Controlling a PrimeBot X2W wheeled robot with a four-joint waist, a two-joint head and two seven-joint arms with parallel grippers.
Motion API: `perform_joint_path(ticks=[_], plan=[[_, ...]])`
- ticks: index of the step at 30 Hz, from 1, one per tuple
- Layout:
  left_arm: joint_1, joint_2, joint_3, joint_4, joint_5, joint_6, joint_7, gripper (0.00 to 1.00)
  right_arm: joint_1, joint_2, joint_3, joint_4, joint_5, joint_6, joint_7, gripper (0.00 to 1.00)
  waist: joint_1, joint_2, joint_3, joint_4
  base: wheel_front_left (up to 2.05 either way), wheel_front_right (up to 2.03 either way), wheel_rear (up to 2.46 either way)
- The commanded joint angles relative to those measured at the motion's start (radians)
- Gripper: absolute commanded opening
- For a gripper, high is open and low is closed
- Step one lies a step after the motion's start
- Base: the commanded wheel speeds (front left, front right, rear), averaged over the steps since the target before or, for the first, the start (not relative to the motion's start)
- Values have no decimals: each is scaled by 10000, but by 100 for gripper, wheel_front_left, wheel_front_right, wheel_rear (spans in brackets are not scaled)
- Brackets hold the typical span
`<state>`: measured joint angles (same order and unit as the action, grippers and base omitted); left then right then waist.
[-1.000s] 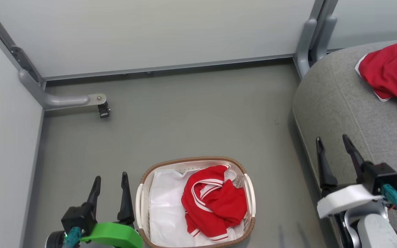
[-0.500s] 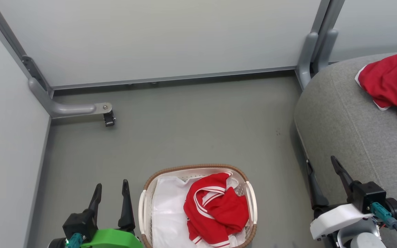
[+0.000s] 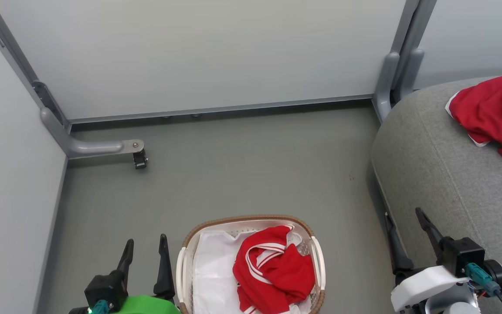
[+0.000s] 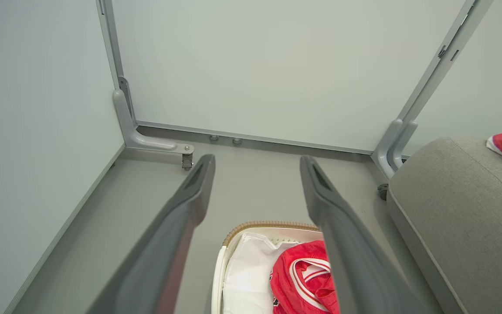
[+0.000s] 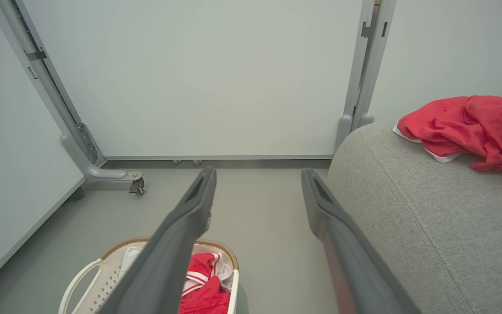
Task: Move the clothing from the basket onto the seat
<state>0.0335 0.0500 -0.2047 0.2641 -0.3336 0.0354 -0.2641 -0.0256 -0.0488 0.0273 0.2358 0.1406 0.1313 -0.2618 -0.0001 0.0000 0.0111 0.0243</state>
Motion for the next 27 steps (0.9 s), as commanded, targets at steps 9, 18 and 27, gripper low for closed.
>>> perform_joint_path(ticks=[9, 18, 27], plan=[[138, 11, -51, 73, -71, 31, -5, 100, 184, -32, 10, 50, 94, -10, -50, 100, 1, 0, -37, 26, 0, 0, 0], [114, 12, -68, 93, -63, 21, -5, 100, 167, -32, -30, 32, 107, -10, -49, 100, 1, 0, -34, 43, 0, 0, 0], [-196, 12, -217, 16, 95, -71, -5, 100, -88, -31, -159, -88, 3, -10, -49, 100, 1, 0, 297, 53, 0, 0, 0]])
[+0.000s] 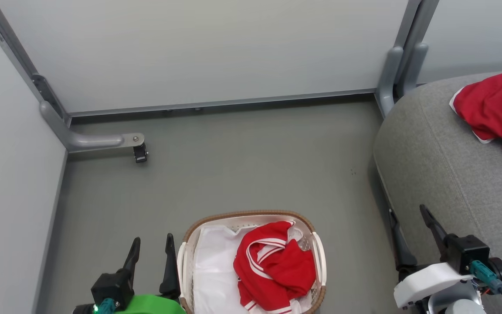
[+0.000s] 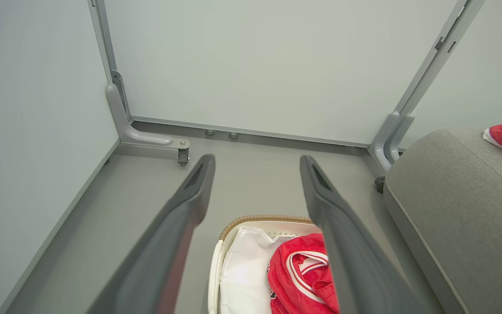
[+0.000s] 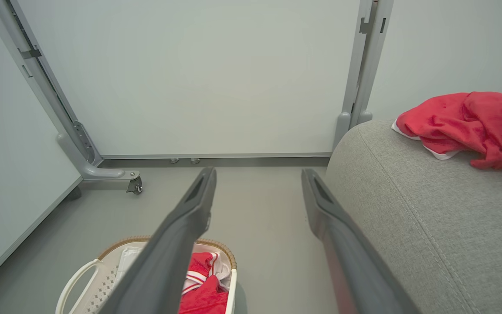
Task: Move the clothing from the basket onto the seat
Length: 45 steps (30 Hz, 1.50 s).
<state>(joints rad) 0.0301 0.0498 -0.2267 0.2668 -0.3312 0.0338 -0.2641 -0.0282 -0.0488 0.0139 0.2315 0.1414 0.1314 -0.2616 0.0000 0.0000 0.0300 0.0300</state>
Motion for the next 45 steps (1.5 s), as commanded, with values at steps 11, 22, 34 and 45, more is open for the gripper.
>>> perform_joint_path(ticks=[11, 22, 34, 45], plan=[[-2096, 18, -1056, 436, 791, -570, -5, 100, -971, -31, -644, -462, -205, -12, -52, 100, 0, 0, 1639, -174, 0, 0, 0], [-5341, 33, -3538, 3573, 1261, -1222, 926, 100, -2487, -30, -667, -823, -346, -12, -51, 100, 0, 0, 4307, -1050, 0, 0, 0], [-7642, 94, -5217, 7027, 2107, -1478, 1657, 100, -3797, -20, -150, -1457, 235, -12, -51, 100, 0, 0, 7016, -2641, 0, 0, 0], [-8810, 320, -5965, 8656, 2526, -1602, 1840, 100, -4335, -22, 404, -2057, 819, -12, -51, 100, 0, 0, 8361, -3495, 0, 0, 0]])
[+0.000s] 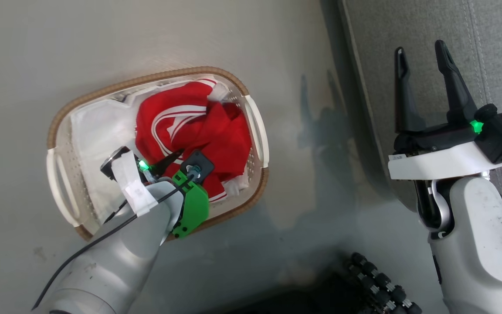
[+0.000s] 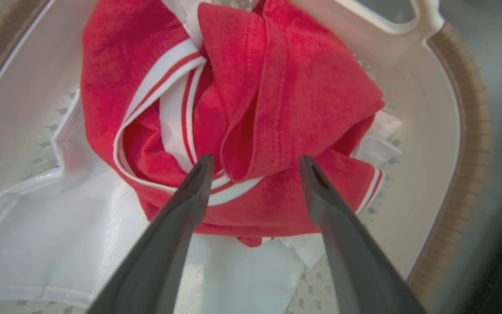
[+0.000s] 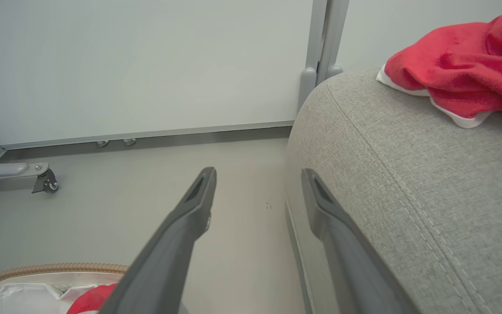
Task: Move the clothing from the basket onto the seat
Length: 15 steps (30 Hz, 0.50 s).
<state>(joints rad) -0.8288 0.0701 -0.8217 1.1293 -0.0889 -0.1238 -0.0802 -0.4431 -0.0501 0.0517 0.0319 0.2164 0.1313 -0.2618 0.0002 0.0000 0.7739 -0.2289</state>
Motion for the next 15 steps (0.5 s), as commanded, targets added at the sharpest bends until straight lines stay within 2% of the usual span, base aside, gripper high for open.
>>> perform_joint_path(ticks=[1, 14, 15], plan=[[-269, 135, -23, 132, 87, -26, 42, 100, -197, -7, 76, -83, 100, -10, -49, 100, -2, 0, 981, -963, 0, 0, 0], [-919, 184, -83, 973, -67, 331, 48, 98, -120, -10, 398, -26, 388, -10, -49, 100, -2, 0, 1215, -1407, 0, 0, 0], [-909, 175, -78, 1008, -101, 349, 30, 49, -114, -10, 398, -8, 397, -10, -49, 100, -2, 0, 1202, -1407, 0, 0, 0]])
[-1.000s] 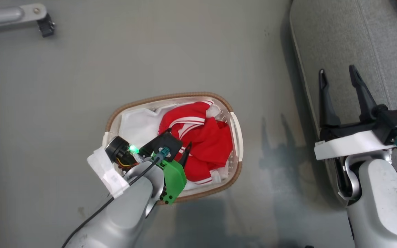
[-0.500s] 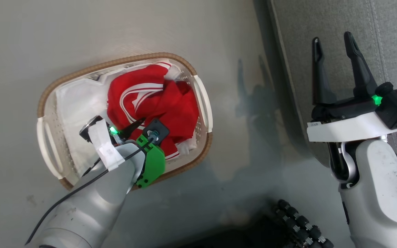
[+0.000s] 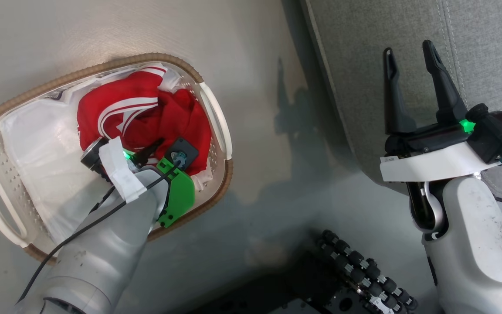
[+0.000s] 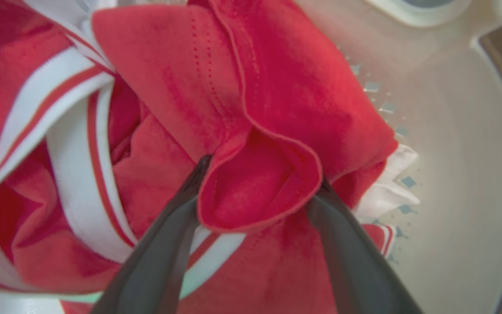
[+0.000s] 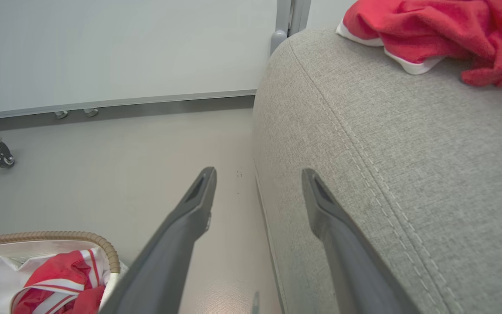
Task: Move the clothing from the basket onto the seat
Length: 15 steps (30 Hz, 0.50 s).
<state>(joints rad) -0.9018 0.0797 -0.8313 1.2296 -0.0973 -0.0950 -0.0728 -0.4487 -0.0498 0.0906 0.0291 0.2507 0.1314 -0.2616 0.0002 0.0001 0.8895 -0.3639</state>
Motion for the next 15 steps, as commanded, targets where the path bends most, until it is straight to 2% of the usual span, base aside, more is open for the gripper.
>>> perform_joint_path(ticks=[1, 2, 7, 15], plan=[[-173, 67, 22, 31, -42, 69, -84, 33, -54, -14, -1, 34, 62, -12, -51, 100, -2, -1, 32, -48, 0, 0, 0], [-164, 48, 14, 43, -62, 61, -145, 0, -50, -14, -19, 58, 60, -12, -52, 100, -2, -1, 3, -20, 0, 0, 0], [1, -88, 7, -34, -227, 153, -693, 0, -1, -18, -107, 238, -108, -14, -51, 100, -2, -1, -353, 248, 0, 0, 0], [580, -247, -87, -458, -620, 106, -1548, 0, 399, -21, -354, 637, -788, -14, -52, 100, -2, -1, -1783, 1042, 0, 0, 0]])
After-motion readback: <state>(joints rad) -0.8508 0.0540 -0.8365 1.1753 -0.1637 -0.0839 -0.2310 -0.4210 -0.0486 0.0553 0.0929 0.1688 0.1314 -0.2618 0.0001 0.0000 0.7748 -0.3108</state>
